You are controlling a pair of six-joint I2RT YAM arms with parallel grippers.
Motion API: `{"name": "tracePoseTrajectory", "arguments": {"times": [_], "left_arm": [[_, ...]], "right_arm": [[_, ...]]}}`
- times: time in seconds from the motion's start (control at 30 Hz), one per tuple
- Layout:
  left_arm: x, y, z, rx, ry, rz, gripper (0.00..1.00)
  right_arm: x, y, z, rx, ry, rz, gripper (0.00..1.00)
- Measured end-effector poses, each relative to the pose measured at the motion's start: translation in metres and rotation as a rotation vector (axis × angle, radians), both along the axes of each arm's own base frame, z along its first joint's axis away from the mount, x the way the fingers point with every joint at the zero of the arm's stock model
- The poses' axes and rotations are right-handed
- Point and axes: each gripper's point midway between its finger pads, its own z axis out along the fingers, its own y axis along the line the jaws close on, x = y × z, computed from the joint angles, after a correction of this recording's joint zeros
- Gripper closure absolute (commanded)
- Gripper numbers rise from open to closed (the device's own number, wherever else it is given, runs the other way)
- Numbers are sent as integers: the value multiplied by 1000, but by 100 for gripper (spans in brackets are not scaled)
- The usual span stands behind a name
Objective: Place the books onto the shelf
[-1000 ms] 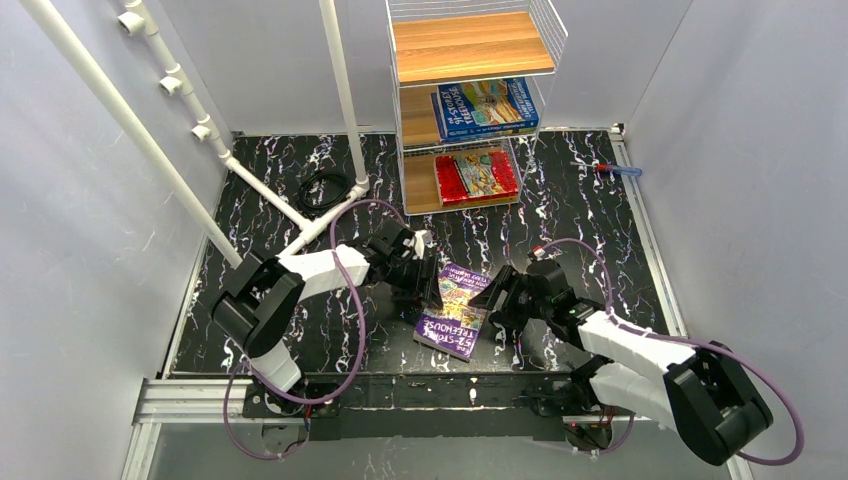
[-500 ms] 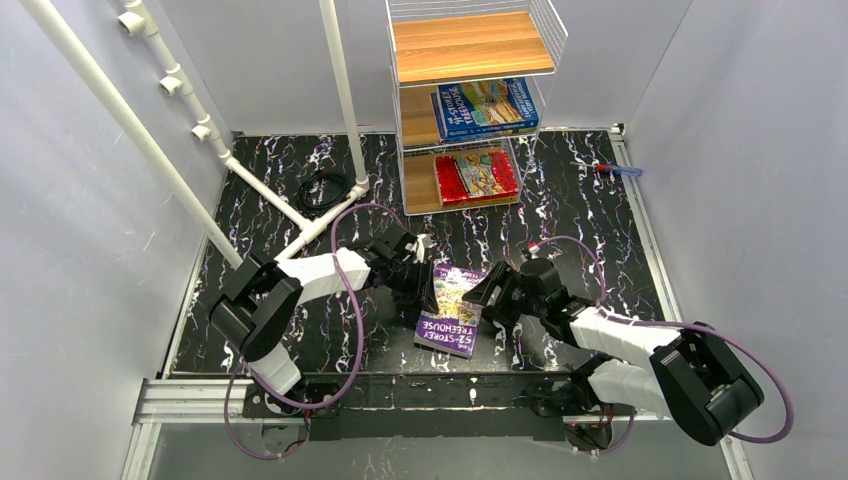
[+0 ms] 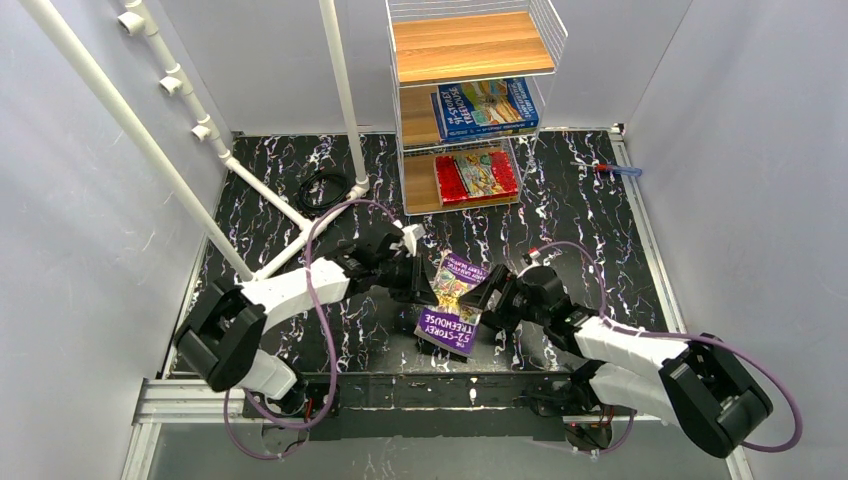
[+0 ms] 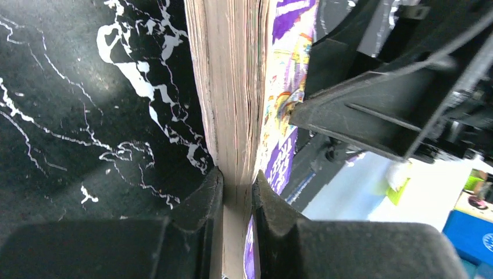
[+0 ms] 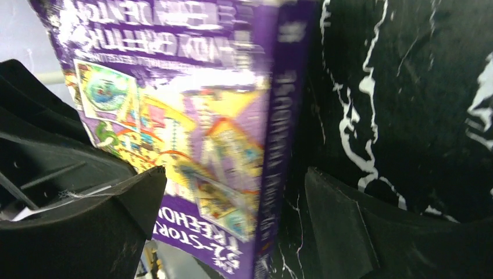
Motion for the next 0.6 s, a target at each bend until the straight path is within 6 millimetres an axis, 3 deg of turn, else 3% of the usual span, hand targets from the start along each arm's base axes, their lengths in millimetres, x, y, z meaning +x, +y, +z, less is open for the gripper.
{"name": "tracePoseTrajectory", "arguments": {"times": [0.17, 0.33, 0.43, 0.6], "left_arm": [[2, 15, 22, -137, -7, 30, 100], [7, 21, 24, -201, 19, 47, 100], [3, 19, 25, -226, 41, 28, 100], [2, 16, 34, -271, 42, 7, 100]], "right_arm": [[-17, -1, 2, 64, -10, 27, 1], [-27, 2, 5, 125, -25, 71, 7], [-34, 7, 10, 171, -33, 111, 14], [-33, 17, 36, 273, -104, 145, 34]]}}
